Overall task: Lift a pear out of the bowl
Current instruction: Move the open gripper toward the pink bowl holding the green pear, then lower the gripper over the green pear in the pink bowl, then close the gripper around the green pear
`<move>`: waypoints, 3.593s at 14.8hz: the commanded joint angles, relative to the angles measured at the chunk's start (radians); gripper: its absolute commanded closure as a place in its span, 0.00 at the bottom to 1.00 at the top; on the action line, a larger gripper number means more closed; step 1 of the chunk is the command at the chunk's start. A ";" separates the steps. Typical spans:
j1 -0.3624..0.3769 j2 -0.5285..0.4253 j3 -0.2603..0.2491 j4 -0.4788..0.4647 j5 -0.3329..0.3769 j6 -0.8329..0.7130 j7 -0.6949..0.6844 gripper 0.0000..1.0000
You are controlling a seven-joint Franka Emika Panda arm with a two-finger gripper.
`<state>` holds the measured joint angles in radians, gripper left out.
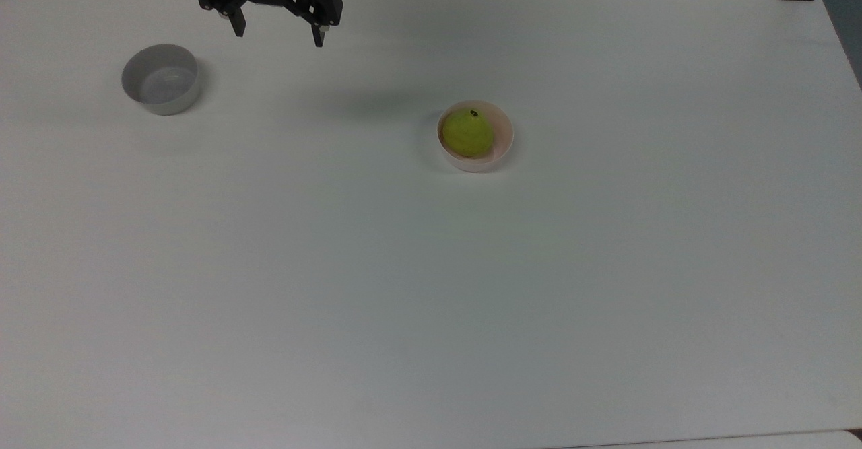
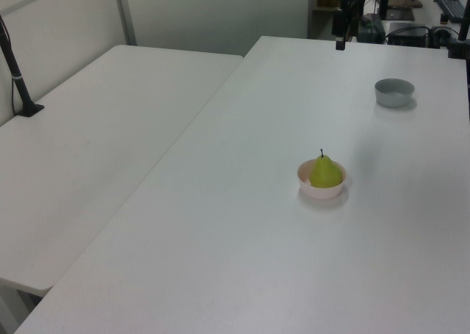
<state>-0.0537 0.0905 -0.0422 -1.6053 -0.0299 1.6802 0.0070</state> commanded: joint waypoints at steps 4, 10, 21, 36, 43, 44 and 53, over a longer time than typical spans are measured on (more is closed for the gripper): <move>0.002 -0.023 -0.038 0.007 0.018 -0.019 -0.007 0.00; 0.009 -0.023 -0.039 0.005 0.016 -0.019 -0.009 0.00; 0.363 -0.018 -0.170 0.007 0.028 -0.014 -0.084 0.00; 0.547 0.075 -0.166 -0.114 0.077 0.137 -0.197 0.00; 0.563 0.189 -0.159 -0.171 0.047 0.223 -0.210 0.00; 0.571 0.199 -0.157 -0.194 0.027 0.249 -0.210 0.00; 0.574 0.235 -0.157 -0.283 -0.018 0.351 -0.260 0.25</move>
<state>0.5025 0.3196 -0.1860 -1.8605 -0.0251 1.9831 -0.2324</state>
